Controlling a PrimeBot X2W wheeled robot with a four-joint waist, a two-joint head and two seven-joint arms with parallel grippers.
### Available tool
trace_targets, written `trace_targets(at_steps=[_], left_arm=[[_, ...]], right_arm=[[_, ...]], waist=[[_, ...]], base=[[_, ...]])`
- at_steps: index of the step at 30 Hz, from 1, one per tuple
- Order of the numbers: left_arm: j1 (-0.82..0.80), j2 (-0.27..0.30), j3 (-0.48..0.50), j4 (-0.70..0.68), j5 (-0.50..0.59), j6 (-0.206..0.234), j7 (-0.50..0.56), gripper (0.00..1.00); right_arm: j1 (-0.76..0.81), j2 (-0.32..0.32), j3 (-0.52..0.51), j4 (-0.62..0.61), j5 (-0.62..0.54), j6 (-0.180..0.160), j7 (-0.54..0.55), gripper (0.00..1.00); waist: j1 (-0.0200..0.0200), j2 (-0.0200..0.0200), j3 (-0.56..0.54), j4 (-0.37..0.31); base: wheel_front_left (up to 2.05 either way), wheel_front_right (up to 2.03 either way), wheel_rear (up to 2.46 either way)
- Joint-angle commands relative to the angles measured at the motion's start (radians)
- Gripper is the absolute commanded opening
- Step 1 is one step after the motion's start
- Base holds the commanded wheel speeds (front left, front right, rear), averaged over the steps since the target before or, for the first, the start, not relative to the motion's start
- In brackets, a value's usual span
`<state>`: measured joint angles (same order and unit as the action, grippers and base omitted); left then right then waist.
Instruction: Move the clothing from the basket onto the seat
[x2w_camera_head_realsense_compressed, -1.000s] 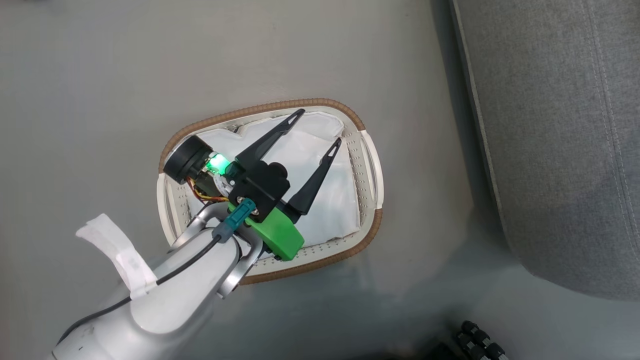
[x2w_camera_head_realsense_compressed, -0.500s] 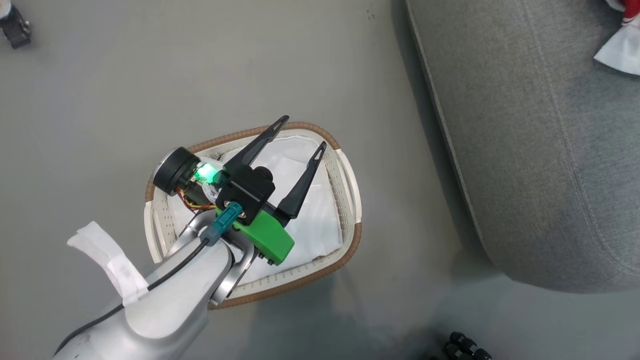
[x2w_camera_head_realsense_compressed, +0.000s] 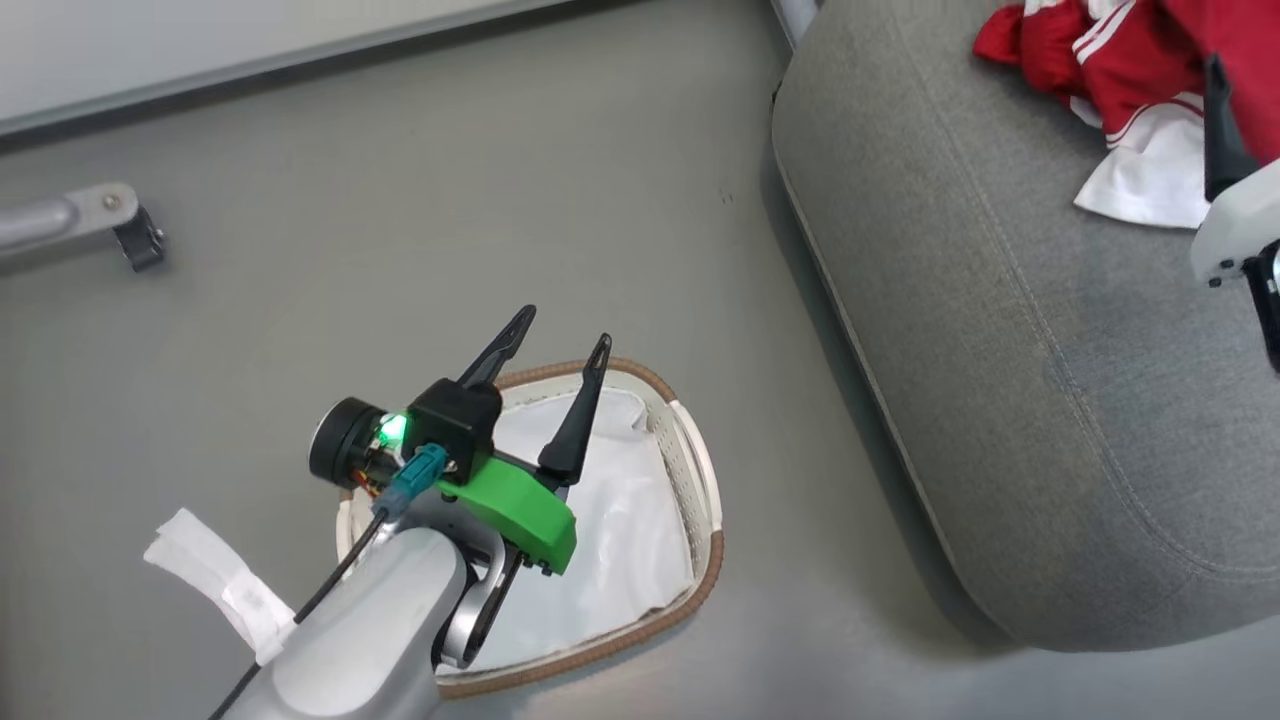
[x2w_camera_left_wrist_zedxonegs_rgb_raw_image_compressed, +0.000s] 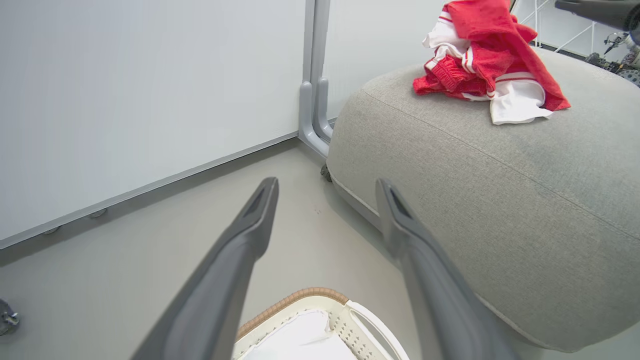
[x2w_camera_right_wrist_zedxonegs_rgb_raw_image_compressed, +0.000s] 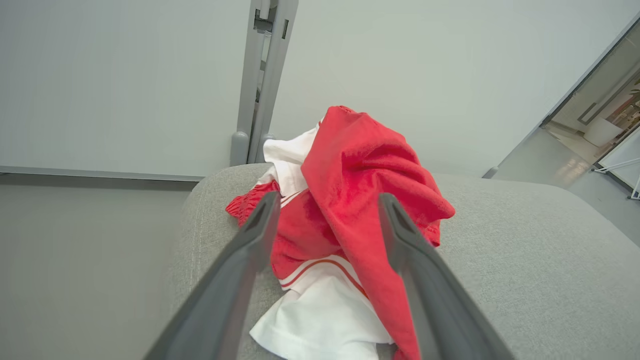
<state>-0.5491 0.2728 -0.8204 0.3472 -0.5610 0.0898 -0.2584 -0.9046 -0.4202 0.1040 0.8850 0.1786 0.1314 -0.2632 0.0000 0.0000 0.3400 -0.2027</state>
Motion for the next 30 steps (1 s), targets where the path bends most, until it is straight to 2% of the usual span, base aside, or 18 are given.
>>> trace_targets(at_steps=[1,8,17,25,30], left_arm=[[0.031,-0.005,0.024,0.004,-0.011,0.007,-0.008,1.00],[0.172,-0.033,0.193,-0.009,-0.003,0.015,-0.007,1.00],[0.374,-0.058,0.380,-0.038,0.062,0.021,-0.007,1.00],[0.499,-0.099,0.502,-0.068,0.118,0.015,-0.007,1.00],[0.552,-0.119,0.549,-0.081,0.145,-0.002,-0.007,1.00]], right_arm=[[0.029,-0.001,0.002,0.004,0.009,-0.001,-0.002,1.00],[0.157,0.048,-0.002,-0.046,0.066,-0.001,-0.002,1.00],[0.408,0.150,-0.064,-0.233,0.059,-0.001,-0.002,1.00],[0.636,0.289,-0.106,-0.418,0.018,-0.001,-0.002,1.00],[0.736,0.344,-0.104,-0.494,-0.021,-0.001,-0.002,1.00]], waist=[[0.0000,0.0000,-0.135,0.055],[0.0000,0.0000,-0.259,0.139],[0.0000,0.0000,-0.343,0.212],[0.0000,0.0000,-0.365,0.233],[0.0000,0.0000,-0.370,0.228]], base=[[0.00,0.00,0.00],[0.00,0.00,0.00],[0.00,0.00,0.00],[0.00,0.00,0.00],[0.00,0.00,0.00]])
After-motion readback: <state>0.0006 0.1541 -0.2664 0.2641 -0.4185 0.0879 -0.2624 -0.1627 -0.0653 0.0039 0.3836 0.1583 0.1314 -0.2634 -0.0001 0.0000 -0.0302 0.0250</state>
